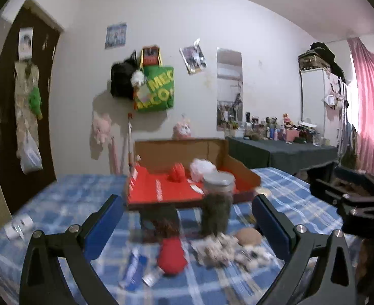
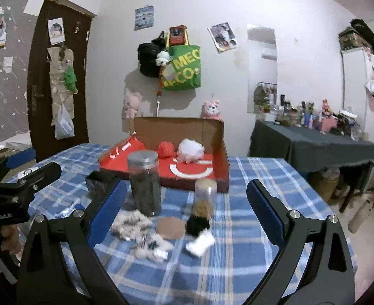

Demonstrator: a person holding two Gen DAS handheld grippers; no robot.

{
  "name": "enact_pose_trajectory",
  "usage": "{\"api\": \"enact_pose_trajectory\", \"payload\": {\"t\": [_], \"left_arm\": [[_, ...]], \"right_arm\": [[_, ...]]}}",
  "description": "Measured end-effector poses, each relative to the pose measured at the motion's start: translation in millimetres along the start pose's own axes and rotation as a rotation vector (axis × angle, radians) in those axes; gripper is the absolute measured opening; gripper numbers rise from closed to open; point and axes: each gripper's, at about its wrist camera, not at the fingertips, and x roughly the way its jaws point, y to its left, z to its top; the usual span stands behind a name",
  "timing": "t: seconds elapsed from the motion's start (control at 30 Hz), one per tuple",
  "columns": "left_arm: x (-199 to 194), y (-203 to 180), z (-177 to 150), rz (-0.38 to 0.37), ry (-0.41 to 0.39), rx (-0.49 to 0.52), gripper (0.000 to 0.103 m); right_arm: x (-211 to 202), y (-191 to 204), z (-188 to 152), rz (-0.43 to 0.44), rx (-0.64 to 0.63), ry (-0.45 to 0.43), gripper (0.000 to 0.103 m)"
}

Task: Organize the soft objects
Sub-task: 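Withdraw both grippers from the box back toward the table items, then grasp the blue tube with the left gripper while the right gripper grasps the white plush bunny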

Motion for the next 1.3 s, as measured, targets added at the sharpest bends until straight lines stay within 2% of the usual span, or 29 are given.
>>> {"api": "enact_pose_trajectory", "payload": {"t": [0.2,0.47,0.57,0.73,0.93,1.3], "left_arm": [[10,2,-27,0.0,0.068,-0.05,0.103],[25,3,-60,0.048,0.148,-0.025,0.103],[33,5,-70,0.045,0.188,-0.034,0.103],[42,10,-79,0.049,0.231,-0.052,0.103],[46,17,-80,0.061,0.246,-0.049,0.103],[54,59,-76,0.149,0.268,-0.054,0.103]], "right_arm": [[6,8,-36,-0.02,-0.011,0.048,0.097],[34,11,-73,0.013,0.036,0.175,0.097],[42,13,-80,0.017,0.038,0.2,0.097],[50,16,-86,0.028,0.039,0.231,0.097],[58,21,-89,0.052,0.045,0.258,0.097],[83,42,-90,0.104,0.02,0.292,0.097]]}}
